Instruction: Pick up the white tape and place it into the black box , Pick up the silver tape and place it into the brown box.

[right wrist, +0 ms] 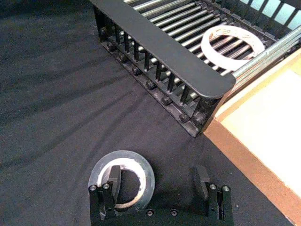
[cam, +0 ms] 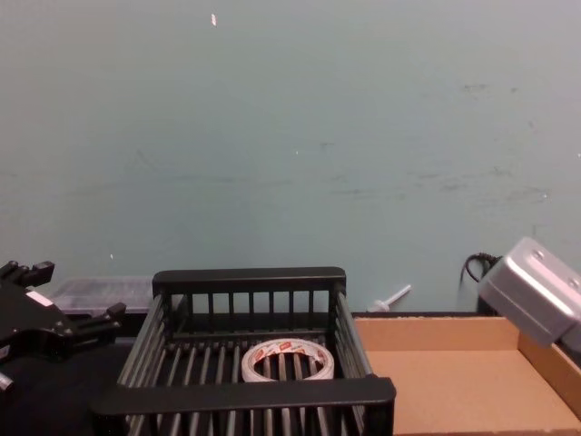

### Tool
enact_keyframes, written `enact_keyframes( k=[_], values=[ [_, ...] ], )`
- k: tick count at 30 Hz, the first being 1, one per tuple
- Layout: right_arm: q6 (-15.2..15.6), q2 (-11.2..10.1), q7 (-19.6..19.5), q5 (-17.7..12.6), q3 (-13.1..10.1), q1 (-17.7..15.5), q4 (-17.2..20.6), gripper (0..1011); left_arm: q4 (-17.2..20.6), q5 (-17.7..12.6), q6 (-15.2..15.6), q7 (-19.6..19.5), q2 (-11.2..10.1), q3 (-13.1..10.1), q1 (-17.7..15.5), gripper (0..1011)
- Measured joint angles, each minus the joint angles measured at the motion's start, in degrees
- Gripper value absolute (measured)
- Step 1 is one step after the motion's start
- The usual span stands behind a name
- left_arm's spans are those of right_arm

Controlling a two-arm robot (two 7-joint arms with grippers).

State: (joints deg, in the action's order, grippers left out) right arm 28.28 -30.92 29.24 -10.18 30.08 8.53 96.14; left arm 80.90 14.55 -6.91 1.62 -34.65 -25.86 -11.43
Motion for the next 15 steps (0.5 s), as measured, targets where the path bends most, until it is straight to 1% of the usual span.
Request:
enact_keyframes(
  k=[4,7,8,10,11,13,14,15],
  values=[
    [0.0,0.0,0.0,0.0,0.0,0.0,0.0,1003,0.0,0.0,0.0,0.0,0.0,0.0,0.0,1001],
    [0.0,0.0,0.0,0.0,0.0,0.0,0.0,981,0.0,0.0,0.0,0.0,0.0,0.0,0.0,1002],
    [0.0,0.0,0.0,0.0,0.0,0.0,0.0,938,0.0,0.0,0.0,0.0,0.0,0.0,0.0,1001],
    [0.0,0.0,0.0,0.0,0.0,0.0,0.0,908,0.0,0.0,0.0,0.0,0.0,0.0,0.0,1001],
    [0.0,0.0,0.0,0.0,0.0,0.0,0.0,863,0.0,0.0,0.0,0.0,0.0,0.0,0.0,1001],
    [0.0,0.0,0.0,0.0,-0.1,0.0,0.0,828,0.0,0.0,0.0,0.0,0.0,0.0,0.0,1001],
    [0.0,0.0,0.0,0.0,-0.1,-0.1,0.0,775,0.0,0.0,0.0,0.0,0.0,0.0,0.0,1001],
    [0.0,0.0,0.0,0.0,-0.1,-0.1,0.0,761,0.0,0.0,0.0,0.0,0.0,0.0,0.0,1002]
  ],
)
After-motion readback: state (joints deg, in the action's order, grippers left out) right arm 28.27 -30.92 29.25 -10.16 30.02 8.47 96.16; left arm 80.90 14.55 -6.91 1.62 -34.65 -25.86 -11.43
